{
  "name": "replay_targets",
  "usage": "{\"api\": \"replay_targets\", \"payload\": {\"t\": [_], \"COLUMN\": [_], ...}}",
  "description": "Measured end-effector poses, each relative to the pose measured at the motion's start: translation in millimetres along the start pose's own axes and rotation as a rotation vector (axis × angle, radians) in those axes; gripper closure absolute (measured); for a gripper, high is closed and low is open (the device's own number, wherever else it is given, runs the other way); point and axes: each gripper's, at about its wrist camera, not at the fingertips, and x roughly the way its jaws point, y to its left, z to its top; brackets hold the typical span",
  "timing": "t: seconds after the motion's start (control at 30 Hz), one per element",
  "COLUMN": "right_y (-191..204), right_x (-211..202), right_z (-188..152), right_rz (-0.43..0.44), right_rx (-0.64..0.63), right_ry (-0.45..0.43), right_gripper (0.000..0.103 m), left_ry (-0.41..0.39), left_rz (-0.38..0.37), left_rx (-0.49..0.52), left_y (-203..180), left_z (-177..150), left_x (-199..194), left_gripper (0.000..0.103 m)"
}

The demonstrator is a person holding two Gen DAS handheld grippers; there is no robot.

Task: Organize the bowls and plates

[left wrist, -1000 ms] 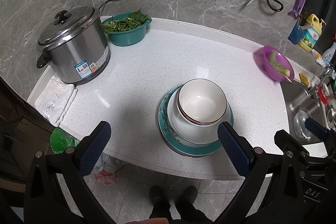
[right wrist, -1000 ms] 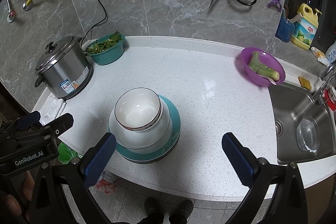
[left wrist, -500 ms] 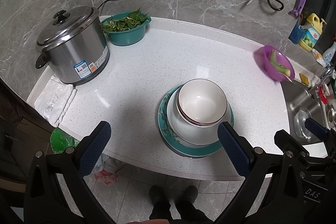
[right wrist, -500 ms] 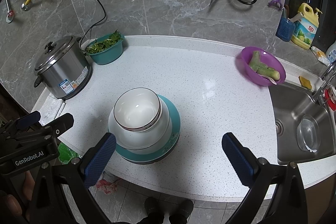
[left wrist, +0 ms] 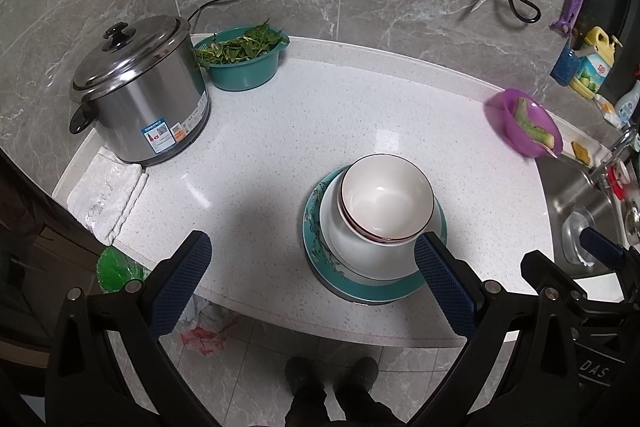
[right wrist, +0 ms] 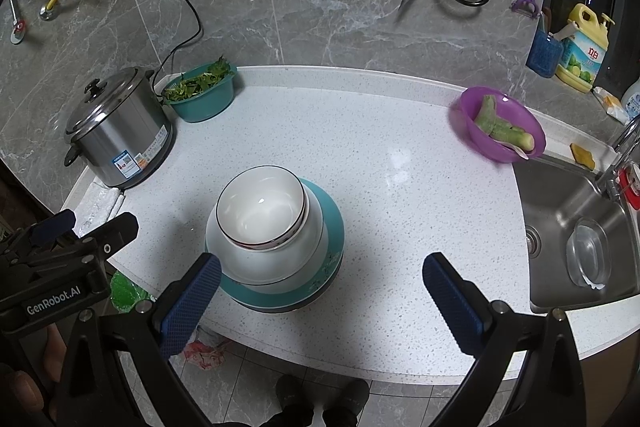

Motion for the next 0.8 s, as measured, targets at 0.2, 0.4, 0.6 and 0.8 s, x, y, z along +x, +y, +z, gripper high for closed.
{"api": "replay_targets", "payload": {"t": [0.2, 0.4, 0.6, 0.8], "right_y": [1.2, 0.8, 1.5, 1.2], "right_x": [4.4, 5.1, 5.8, 5.5], "right_z": [-1.3, -1.4, -2.7, -1.6], "right_rz": [0.001, 0.002, 0.004, 0.003], "right_rx": [-0.002, -0.002, -0.001, -0.001], "right_ry": [0.003, 0.006, 0.007, 0.009], "right_gripper": [0.000, 0.000, 0.000, 0.000], "left_ry": [0.000, 0.000, -0.007, -0.006], "left_rz": [-0.003, -0.001, 0.005, 0.005], "left_rx": [0.000, 0.000, -0.001, 0.000], "left_y": [-0.2, 0.0, -1.6, -3.0], "left_z": [-1.0, 0.3, -0.8, -1.6], "left_x": [-1.7, -0.6, -2.6, -3.6], "left_gripper": [0.000, 0.000, 0.000, 0.000]}}
